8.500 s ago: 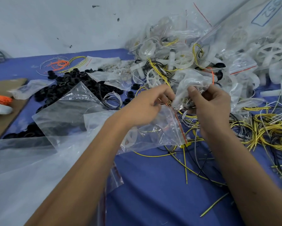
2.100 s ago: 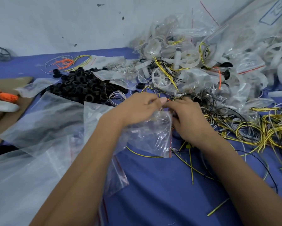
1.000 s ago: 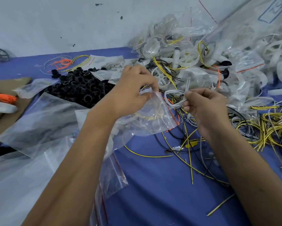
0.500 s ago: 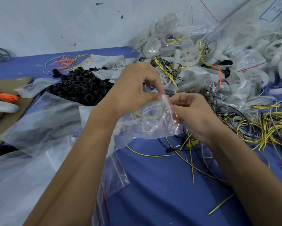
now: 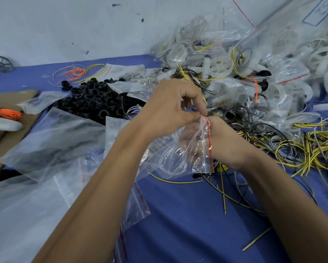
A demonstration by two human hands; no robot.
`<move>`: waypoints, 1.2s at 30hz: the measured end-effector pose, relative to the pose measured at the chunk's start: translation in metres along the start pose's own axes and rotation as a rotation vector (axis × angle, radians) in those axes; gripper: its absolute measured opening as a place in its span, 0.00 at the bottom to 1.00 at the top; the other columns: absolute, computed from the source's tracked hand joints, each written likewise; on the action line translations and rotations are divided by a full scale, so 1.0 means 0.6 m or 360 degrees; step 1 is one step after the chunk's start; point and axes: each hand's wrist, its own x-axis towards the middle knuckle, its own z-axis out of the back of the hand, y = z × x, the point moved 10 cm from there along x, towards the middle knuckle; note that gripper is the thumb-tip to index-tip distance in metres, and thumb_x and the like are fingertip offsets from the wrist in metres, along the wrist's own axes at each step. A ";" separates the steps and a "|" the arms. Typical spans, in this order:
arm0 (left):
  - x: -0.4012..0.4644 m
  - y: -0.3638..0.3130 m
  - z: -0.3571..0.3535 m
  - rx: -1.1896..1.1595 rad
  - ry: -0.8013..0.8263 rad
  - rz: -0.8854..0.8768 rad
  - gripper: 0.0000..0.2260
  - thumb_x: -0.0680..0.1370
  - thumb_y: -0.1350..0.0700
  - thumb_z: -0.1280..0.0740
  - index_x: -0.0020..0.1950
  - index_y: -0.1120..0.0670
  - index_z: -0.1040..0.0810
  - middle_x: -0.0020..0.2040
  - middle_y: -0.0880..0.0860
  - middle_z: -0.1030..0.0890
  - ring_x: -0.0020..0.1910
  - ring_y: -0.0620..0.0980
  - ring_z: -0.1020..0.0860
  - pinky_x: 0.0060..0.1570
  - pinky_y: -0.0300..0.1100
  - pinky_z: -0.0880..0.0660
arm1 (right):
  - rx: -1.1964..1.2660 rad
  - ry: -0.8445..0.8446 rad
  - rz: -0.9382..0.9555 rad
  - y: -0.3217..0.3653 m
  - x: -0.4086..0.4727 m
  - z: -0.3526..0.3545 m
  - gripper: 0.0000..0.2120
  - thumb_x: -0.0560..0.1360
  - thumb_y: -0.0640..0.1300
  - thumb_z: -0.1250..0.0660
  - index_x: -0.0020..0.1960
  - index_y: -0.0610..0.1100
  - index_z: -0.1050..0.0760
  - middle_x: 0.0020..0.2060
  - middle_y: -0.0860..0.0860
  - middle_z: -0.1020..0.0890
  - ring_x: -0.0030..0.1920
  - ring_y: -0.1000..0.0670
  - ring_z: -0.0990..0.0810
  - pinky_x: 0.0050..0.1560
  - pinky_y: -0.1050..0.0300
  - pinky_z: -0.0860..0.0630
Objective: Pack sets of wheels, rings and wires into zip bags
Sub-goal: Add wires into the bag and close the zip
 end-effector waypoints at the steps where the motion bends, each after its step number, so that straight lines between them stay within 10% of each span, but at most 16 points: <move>1: 0.001 -0.005 0.000 -0.0022 0.0003 -0.0015 0.06 0.69 0.63 0.20 0.41 0.55 0.14 0.40 0.45 0.20 0.40 0.51 0.23 0.41 0.41 0.26 | 0.0007 -0.0002 0.0025 0.002 0.001 -0.001 0.14 0.72 0.24 0.29 0.45 0.42 0.19 0.34 0.49 0.16 0.34 0.48 0.16 0.34 0.53 0.20; 6: 0.003 -0.012 -0.002 -0.0109 0.0031 -0.0034 0.05 0.69 0.63 0.20 0.41 0.56 0.14 0.41 0.54 0.18 0.41 0.56 0.21 0.41 0.43 0.24 | -0.0197 -0.0061 0.0278 0.022 -0.002 -0.014 0.21 0.71 0.21 0.29 0.52 0.44 0.22 0.40 0.59 0.14 0.44 0.62 0.16 0.46 0.68 0.22; 10: -0.001 0.009 0.008 -0.0188 0.0048 0.0048 0.06 0.70 0.66 0.21 0.41 0.58 0.14 0.38 0.46 0.19 0.37 0.47 0.25 0.39 0.36 0.28 | -0.0181 0.0068 0.0241 0.016 0.002 -0.027 0.11 0.77 0.30 0.30 0.55 0.42 0.19 0.49 0.53 0.14 0.50 0.55 0.16 0.51 0.61 0.21; 14: -0.007 0.023 0.025 -0.0193 0.0054 0.0077 0.06 0.70 0.66 0.21 0.41 0.59 0.15 0.41 0.61 0.17 0.37 0.49 0.24 0.38 0.44 0.25 | -0.0284 0.0220 0.0035 -0.013 -0.007 -0.042 0.13 0.79 0.35 0.31 0.59 0.49 0.21 0.52 0.55 0.15 0.53 0.59 0.19 0.54 0.60 0.20; 17: -0.012 0.041 0.047 -0.0218 -0.0017 0.0117 0.05 0.71 0.67 0.21 0.42 0.61 0.16 0.41 0.66 0.18 0.37 0.54 0.24 0.38 0.48 0.25 | -0.0080 -0.0129 0.0036 -0.007 0.004 -0.006 0.07 0.77 0.30 0.30 0.53 0.35 0.16 0.45 0.39 0.13 0.44 0.48 0.16 0.47 0.45 0.17; 23: -0.028 0.079 0.089 -0.0386 -0.0173 0.0165 0.07 0.71 0.65 0.21 0.42 0.60 0.18 0.45 0.65 0.17 0.42 0.54 0.21 0.45 0.47 0.23 | -0.0491 -0.1108 0.0037 -0.022 -0.021 0.121 0.10 0.79 0.34 0.36 0.48 0.43 0.17 0.35 0.49 0.15 0.33 0.51 0.16 0.38 0.53 0.20; 28: -0.039 0.113 0.114 -0.0929 -0.0483 0.0194 0.06 0.74 0.66 0.29 0.43 0.58 0.24 0.49 0.53 0.14 0.48 0.61 0.27 0.43 0.50 0.30 | -0.1603 -0.0554 0.0178 -0.018 0.011 0.060 0.06 0.76 0.43 0.28 0.53 0.47 0.16 0.44 0.56 0.22 0.50 0.45 0.24 0.50 0.57 0.36; 36: -0.036 0.115 0.078 -0.0987 -0.0581 0.0356 0.06 0.73 0.64 0.31 0.42 0.55 0.26 0.45 0.69 0.23 0.40 0.56 0.28 0.32 0.41 0.35 | -0.1702 -0.0217 0.0221 -0.026 0.016 0.011 0.10 0.78 0.45 0.29 0.57 0.44 0.19 0.57 0.48 0.20 0.52 0.43 0.30 0.56 0.51 0.31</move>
